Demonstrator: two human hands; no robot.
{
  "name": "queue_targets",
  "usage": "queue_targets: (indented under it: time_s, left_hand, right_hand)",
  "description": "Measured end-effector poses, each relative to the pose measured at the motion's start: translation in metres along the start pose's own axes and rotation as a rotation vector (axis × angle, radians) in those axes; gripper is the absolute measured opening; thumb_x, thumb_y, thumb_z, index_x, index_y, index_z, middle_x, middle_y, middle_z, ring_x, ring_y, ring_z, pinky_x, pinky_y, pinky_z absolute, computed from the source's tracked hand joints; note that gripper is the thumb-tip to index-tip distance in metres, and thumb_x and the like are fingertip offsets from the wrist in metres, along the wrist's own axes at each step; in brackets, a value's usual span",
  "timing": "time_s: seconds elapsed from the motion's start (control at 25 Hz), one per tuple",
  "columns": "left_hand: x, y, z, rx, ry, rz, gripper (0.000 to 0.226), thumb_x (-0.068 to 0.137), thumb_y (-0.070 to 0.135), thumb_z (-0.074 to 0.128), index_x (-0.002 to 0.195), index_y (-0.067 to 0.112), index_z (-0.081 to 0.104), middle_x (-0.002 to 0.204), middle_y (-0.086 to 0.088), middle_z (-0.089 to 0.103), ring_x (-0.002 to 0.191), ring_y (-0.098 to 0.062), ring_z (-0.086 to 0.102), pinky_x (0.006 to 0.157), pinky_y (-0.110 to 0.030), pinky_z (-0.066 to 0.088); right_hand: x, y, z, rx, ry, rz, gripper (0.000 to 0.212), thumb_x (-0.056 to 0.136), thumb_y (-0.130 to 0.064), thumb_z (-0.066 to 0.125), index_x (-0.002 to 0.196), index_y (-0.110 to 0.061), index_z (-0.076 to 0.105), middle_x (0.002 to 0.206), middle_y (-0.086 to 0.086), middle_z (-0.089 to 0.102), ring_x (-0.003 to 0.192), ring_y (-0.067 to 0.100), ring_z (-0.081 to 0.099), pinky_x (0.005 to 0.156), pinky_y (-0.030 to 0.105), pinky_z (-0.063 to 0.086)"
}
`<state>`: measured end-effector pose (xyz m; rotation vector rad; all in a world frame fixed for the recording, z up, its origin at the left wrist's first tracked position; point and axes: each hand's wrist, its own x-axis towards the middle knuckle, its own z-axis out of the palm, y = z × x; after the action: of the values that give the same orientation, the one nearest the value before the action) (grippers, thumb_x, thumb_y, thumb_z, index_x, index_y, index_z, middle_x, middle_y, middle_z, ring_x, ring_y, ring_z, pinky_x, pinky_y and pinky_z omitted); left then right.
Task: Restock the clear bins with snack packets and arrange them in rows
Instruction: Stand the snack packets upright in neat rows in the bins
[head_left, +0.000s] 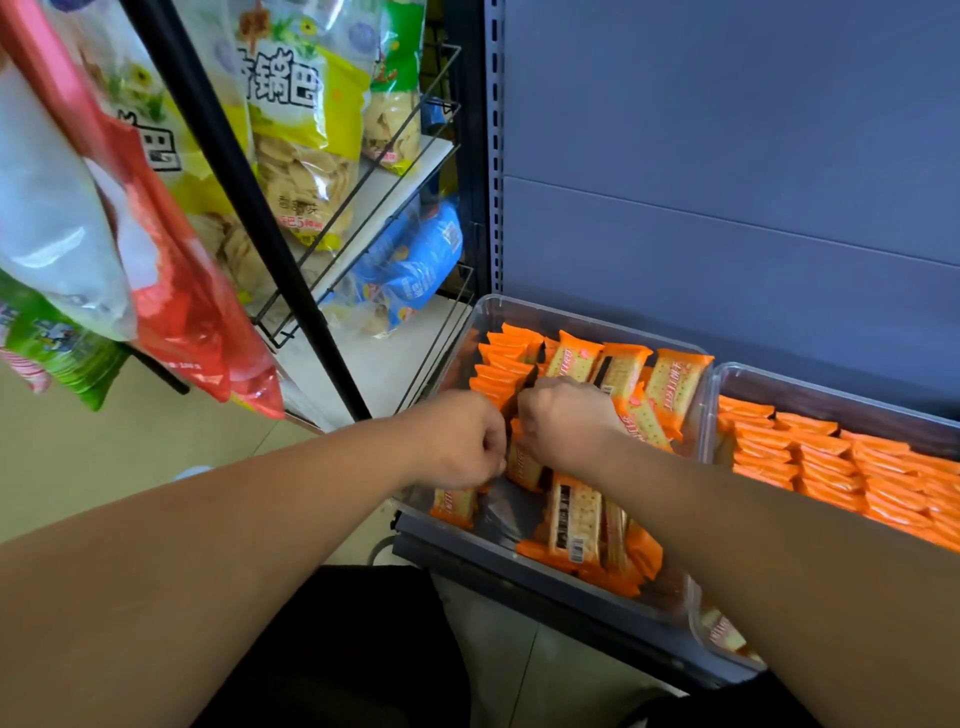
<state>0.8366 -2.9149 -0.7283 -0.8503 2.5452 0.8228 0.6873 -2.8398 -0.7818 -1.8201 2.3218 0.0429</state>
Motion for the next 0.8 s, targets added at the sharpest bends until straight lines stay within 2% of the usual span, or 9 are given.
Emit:
queue_targets:
  time_s: [0.12,0.2,0.24,0.32,0.44,0.56,0.64,0.72,0.8]
  left_hand:
    - [0.011,0.023,0.026,-0.083,-0.085,-0.078,0.025,0.091,0.045,0.076,0.088,0.020,0.077,0.081,0.008,0.072,0.078,-0.009,0.065,0.075,-0.030,0.056]
    - [0.019,0.037,0.045,-0.160,-0.130,-0.137,0.038,0.084,0.057,0.079,0.080,0.019,0.074,0.071,0.009,0.069,0.071,-0.010,0.065,0.066,-0.027,0.051]
    - [0.021,0.043,0.054,-0.222,-0.150,-0.164,0.038,0.082,0.058,0.081,0.080,0.020,0.073,0.072,0.011,0.069,0.072,-0.009,0.066,0.066,-0.026,0.051]
    - [0.022,0.053,0.071,-0.343,-0.162,-0.177,0.025,0.083,0.046,0.085,0.084,0.025,0.072,0.081,0.015,0.071,0.081,-0.006,0.069,0.072,-0.021,0.053]
    - [0.017,0.062,0.067,-0.396,-0.144,-0.227,0.021,0.087,0.027,0.085,0.084,0.025,0.065,0.080,0.012,0.067,0.071,-0.002,0.062,0.056,-0.013,0.047]
    - [0.005,0.062,0.037,-0.438,-0.035,-0.297,0.029,0.083,0.028,0.086,0.088,0.020,0.058,0.084,-0.003,0.066,0.075,-0.017,0.063,0.059,-0.027,0.051]
    - [-0.002,0.066,0.026,-0.473,0.101,-0.237,0.025,0.084,0.028,0.082,0.085,0.020,0.058,0.079,0.002,0.066,0.074,-0.015,0.065,0.060,-0.028,0.053]
    - [-0.003,0.077,0.026,-0.410,0.240,-0.104,0.019,0.084,0.029,0.078,0.081,0.022,0.060,0.068,0.012,0.065,0.066,-0.003,0.062,0.060,-0.023,0.051]
    - [0.004,0.083,0.033,-0.391,0.274,0.024,0.024,0.078,0.037,0.082,0.087,0.023,0.064,0.070,0.012,0.067,0.064,-0.002,0.061,0.065,-0.030,0.057]
  right_hand:
    - [-0.011,0.020,-0.022,0.269,-0.002,0.118,0.017,0.092,-0.046,0.070,0.089,-0.032,0.061,0.100,-0.008,0.064,0.096,0.016,0.063,0.076,0.033,0.054]
    - [-0.027,0.043,-0.032,0.454,-0.025,0.177,0.020,0.089,-0.044,0.075,0.080,-0.032,0.062,0.090,-0.012,0.065,0.087,0.012,0.065,0.072,0.031,0.056]
    - [-0.035,0.052,-0.035,0.527,-0.049,0.175,0.019,0.089,-0.041,0.078,0.078,-0.031,0.065,0.088,-0.011,0.067,0.086,0.011,0.066,0.073,0.032,0.057]
    - [-0.052,0.063,-0.039,0.643,-0.111,0.151,0.015,0.089,-0.037,0.079,0.081,-0.028,0.072,0.089,-0.009,0.071,0.088,0.010,0.068,0.077,0.034,0.060]
    - [-0.064,0.072,-0.046,0.614,-0.178,0.132,0.014,0.091,-0.038,0.078,0.084,-0.028,0.072,0.090,-0.009,0.070,0.089,0.011,0.067,0.080,0.033,0.059]
    - [-0.066,0.072,-0.060,0.647,-0.231,0.168,0.022,0.095,-0.047,0.071,0.091,-0.025,0.072,0.083,-0.002,0.073,0.079,0.016,0.072,0.072,0.034,0.062]
    - [-0.068,0.066,-0.070,0.897,-0.317,0.247,0.045,0.096,-0.059,0.064,0.105,-0.015,0.071,0.084,0.009,0.078,0.073,0.021,0.078,0.063,0.034,0.063]
    - [-0.072,0.062,-0.078,1.198,-0.350,0.298,0.059,0.091,-0.063,0.066,0.112,-0.009,0.070,0.090,0.016,0.079,0.079,0.026,0.079,0.070,0.038,0.065]
    - [-0.079,0.069,-0.081,1.303,-0.290,0.304,0.050,0.090,-0.052,0.075,0.109,-0.007,0.072,0.089,0.016,0.078,0.082,0.028,0.079,0.076,0.042,0.066]
